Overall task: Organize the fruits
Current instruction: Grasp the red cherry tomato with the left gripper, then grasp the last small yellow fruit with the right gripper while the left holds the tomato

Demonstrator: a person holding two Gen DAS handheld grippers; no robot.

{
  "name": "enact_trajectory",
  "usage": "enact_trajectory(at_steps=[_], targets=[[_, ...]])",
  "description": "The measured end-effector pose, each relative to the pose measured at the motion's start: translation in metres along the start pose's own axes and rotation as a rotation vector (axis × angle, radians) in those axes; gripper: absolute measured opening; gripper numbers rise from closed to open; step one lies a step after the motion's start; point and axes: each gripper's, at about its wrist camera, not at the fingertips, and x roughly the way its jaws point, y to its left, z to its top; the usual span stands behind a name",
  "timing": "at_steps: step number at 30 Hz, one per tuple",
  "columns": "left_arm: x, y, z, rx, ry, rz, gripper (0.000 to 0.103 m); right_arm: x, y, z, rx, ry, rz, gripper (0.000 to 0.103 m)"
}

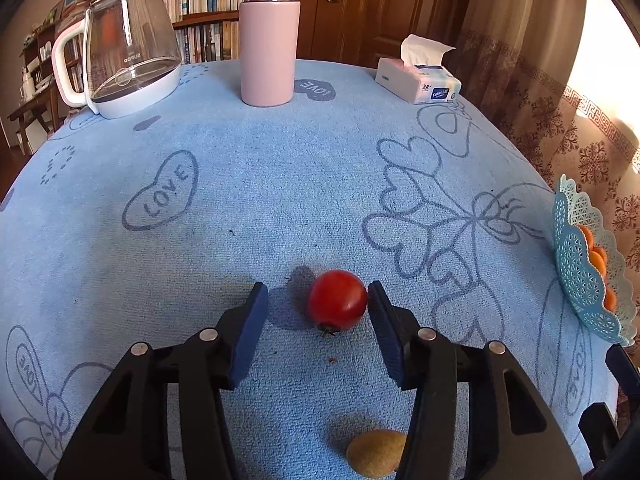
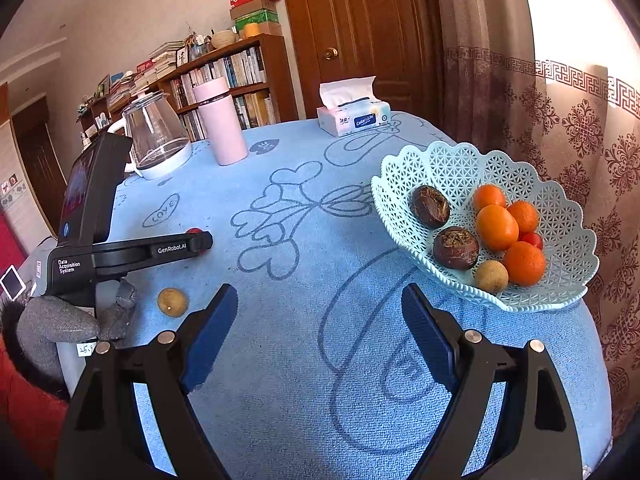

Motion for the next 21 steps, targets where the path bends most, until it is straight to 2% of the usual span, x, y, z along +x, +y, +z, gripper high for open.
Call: enact_trajectory(at_steps=[6,14,21], targets=[[-0.002,-0.003,-0.001,0.019,-0.009,-0.043,0.029,0.007,0.005,0.0,-0.019,0.025,0.01,0.085],[-0.008,0.007,-0.001,-0.027,-0.042,-0.063,0.028,0.013,0.013,-0.001,-0.039,0.056,0.028,0.085],[-0.022,0.021,0.002,-0.075,-0.107,-0.011,0.028,0.024,0.028,-0.003,-0.06,0.118,0.092,0.085]])
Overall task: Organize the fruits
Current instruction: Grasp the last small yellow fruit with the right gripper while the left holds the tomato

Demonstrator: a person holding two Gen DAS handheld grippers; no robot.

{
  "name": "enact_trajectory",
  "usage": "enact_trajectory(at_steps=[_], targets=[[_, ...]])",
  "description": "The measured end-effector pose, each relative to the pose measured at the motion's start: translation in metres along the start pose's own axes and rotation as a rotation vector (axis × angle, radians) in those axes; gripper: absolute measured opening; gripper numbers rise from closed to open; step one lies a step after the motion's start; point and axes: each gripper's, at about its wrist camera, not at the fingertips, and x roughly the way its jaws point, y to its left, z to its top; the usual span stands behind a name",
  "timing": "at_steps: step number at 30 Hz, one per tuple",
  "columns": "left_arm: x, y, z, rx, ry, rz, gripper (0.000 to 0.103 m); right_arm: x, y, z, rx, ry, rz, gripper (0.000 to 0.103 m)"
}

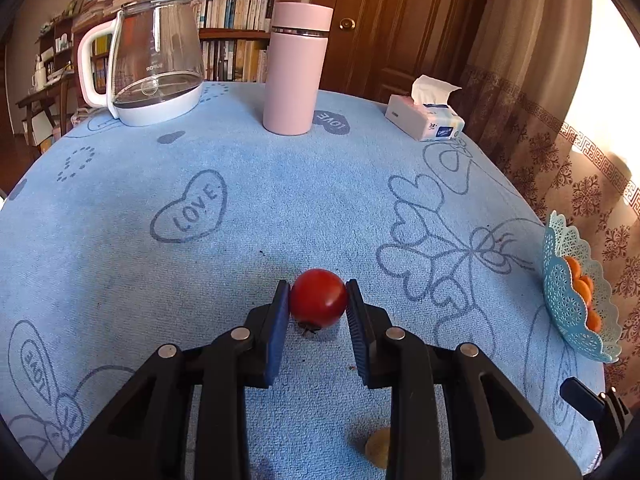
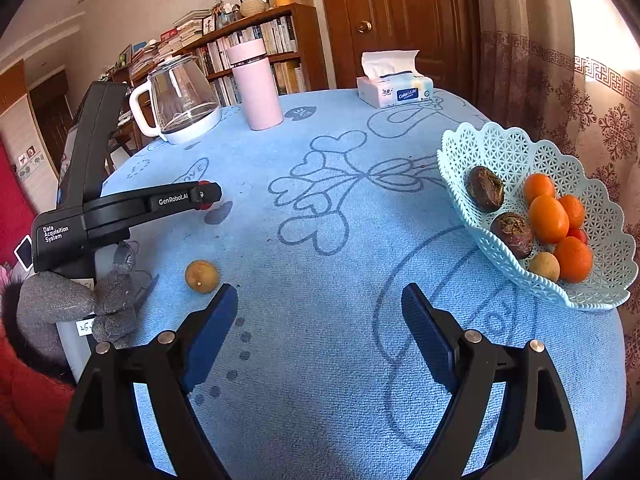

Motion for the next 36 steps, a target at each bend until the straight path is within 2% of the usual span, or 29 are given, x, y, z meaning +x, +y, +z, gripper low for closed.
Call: enact_trajectory(at_steps=[9,15,19,24,28,33,36], targets=[[-0.01,0.026,0.006,-0.077,-0.048,0.055,0.028,0.021,0.033,0.005,-0.07,0.077,0.105,0.085],[-0.015,0.032,0.006,-0.102,-0.063,0.071,0.028,0.039,0.053,0.013,-0.118,0.125,0.166,0.069],[-0.016,0.033,0.007,-0.11,-0.067,0.08,0.028,0.051,0.059,0.017,-0.112,0.164,0.192,0.053],[-0.017,0.036,0.007,-0.126,-0.072,0.088,0.028,0.056,0.069,0.019,-0.139,0.173,0.198,0.047],[-0.017,0.035,0.007,-0.127,-0.067,0.087,0.028,0.064,0.075,0.02,-0.153,0.19,0.189,0.036],[-0.017,0.035,0.007,-0.126,-0.068,0.082,0.028,0.068,0.078,0.019,-0.169,0.197,0.166,0.029],[-0.016,0.034,0.006,-0.123,-0.067,0.079,0.028,0.068,0.076,0.019,-0.16,0.196,0.165,0.029]])
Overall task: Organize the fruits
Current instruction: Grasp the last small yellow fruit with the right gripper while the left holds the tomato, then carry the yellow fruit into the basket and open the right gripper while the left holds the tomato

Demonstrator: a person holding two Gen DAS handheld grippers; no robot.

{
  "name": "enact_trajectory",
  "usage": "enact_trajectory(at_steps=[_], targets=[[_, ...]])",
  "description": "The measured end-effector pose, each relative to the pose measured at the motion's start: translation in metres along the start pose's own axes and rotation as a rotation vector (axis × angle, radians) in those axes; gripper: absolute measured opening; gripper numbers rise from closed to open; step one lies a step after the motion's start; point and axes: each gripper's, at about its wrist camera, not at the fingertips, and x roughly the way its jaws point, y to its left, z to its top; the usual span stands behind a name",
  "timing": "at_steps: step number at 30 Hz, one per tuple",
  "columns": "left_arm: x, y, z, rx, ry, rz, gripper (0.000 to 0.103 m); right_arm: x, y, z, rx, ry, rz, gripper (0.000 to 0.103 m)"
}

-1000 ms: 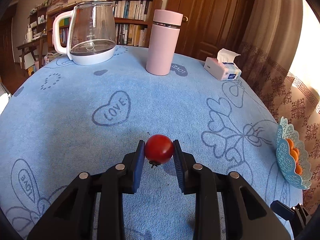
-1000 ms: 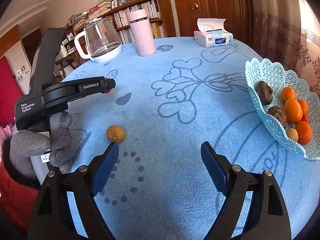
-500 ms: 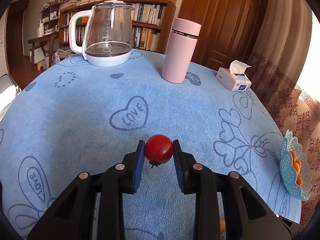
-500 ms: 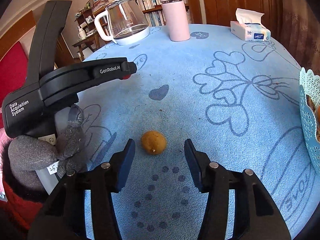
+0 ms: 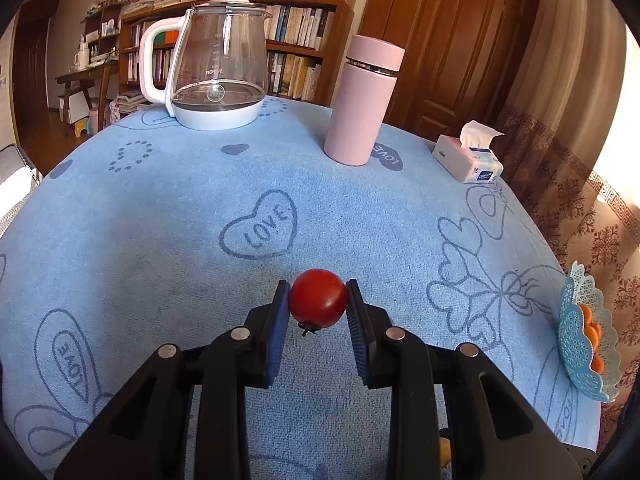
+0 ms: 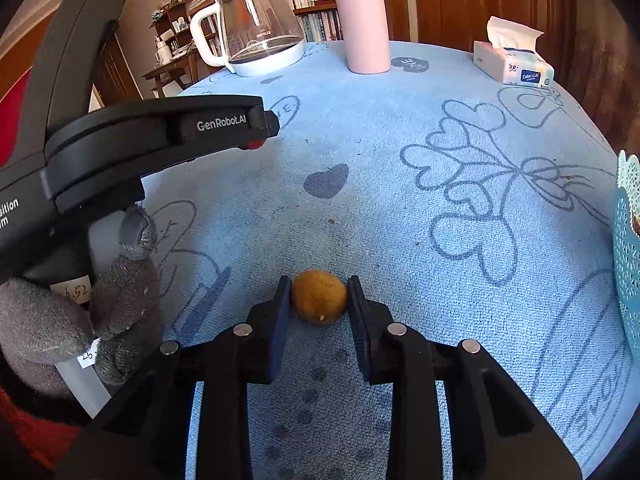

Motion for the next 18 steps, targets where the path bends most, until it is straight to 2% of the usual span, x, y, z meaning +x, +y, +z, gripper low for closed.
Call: enact_trajectory(at_steps=[18], targets=[[-0.001,-0.011,-0.005,0.042,-0.006,-0.013,0.028,-0.028,-0.014,-0.007,0.056,-0.056,-0.031,0.029]])
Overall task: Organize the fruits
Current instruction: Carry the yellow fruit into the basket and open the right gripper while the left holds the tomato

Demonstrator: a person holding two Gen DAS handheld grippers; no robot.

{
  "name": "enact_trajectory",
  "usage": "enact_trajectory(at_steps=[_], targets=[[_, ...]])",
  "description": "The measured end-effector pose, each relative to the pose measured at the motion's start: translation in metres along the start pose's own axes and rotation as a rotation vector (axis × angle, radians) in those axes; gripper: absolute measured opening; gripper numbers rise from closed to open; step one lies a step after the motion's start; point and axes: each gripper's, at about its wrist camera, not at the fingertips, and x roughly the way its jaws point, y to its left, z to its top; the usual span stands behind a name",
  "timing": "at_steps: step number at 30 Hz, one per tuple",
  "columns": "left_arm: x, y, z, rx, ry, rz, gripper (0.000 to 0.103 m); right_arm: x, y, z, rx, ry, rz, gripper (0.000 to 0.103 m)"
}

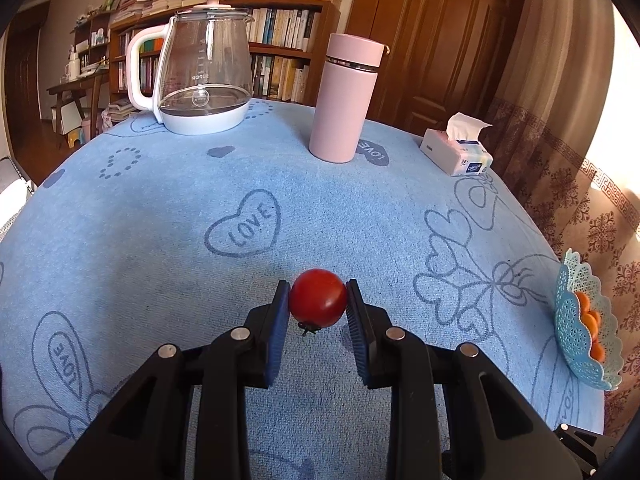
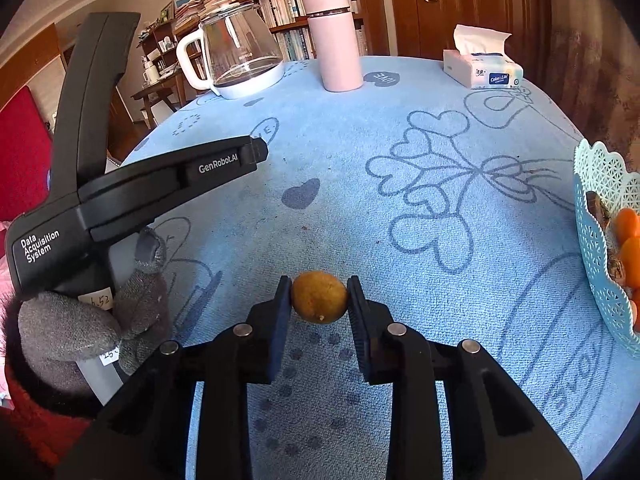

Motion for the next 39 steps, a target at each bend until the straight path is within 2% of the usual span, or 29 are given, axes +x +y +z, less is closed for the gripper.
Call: enact_trajectory(at_steps=[28,39], targets=[[-0.01,-0.03,-0.012,0.105,-0.019,-0.046,0.028,-0.047,-0.039,-0.001,0.125,-0.1,-0.084,0.029],[-0.014,-0.04,-0.018,0.142,-0.023,-0.063,0.028,-0.075,-0.074,-0.003,0.213,-0.161,-0.154,0.029]])
